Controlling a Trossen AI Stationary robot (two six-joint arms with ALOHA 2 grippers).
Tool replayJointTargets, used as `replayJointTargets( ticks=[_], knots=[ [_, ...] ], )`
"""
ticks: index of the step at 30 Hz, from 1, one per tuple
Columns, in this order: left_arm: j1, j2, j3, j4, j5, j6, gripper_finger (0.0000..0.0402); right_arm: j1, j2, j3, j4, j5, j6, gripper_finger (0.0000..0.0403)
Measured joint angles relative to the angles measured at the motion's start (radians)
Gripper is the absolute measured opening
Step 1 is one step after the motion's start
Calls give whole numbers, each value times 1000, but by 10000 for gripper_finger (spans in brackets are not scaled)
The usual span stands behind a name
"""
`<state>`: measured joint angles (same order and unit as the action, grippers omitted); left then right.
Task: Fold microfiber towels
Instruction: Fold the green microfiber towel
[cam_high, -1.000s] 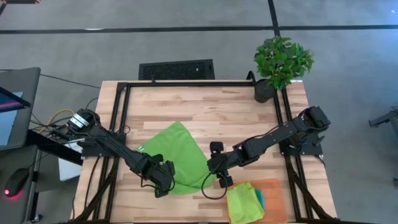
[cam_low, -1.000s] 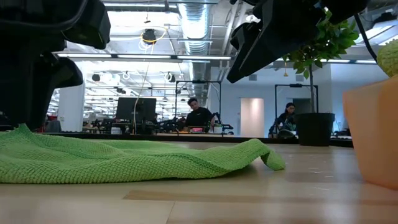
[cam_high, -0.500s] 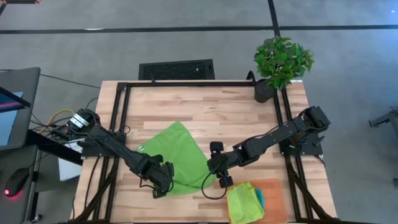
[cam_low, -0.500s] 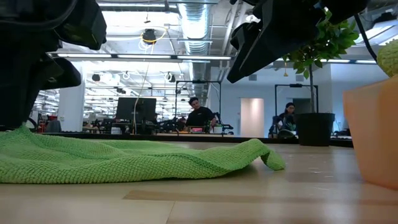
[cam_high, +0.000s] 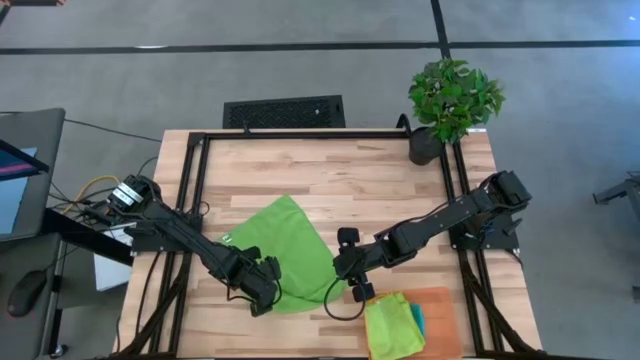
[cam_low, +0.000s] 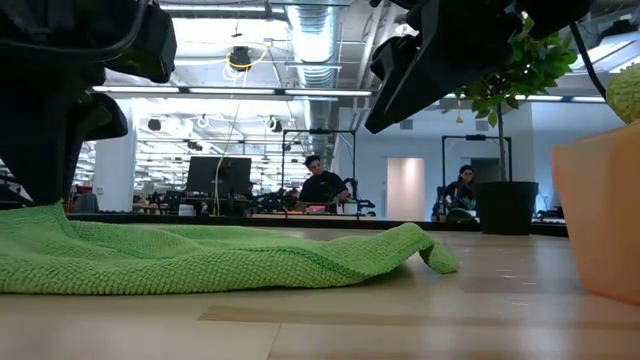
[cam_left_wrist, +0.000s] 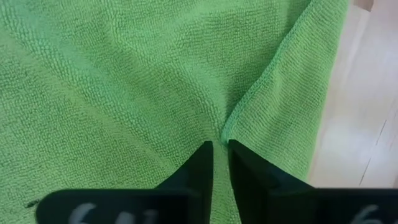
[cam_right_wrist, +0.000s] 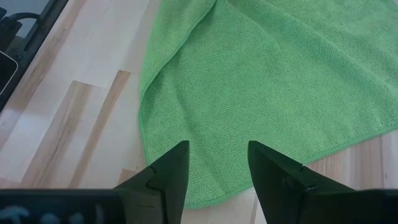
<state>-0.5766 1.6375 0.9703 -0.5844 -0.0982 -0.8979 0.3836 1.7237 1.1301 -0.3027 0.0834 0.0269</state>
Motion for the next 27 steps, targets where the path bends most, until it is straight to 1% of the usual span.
replayJointTargets(
  ticks=[9,14,19,23,27],
  knots=[
    [0,0,0,0,0,-2,97,0,0,0,0,0,0,182],
    [-1,0,0,0,1,-2,108,0,0,0,-4,0,0,180],
    [-12,0,0,0,7,48,94,0,0,0,-4,0,0,181],
    [-12,0,0,0,4,51,66,0,0,0,-4,0,0,178],
    [-11,0,0,0,-32,27,46,0,0,0,-4,0,0,176]
  ],
)
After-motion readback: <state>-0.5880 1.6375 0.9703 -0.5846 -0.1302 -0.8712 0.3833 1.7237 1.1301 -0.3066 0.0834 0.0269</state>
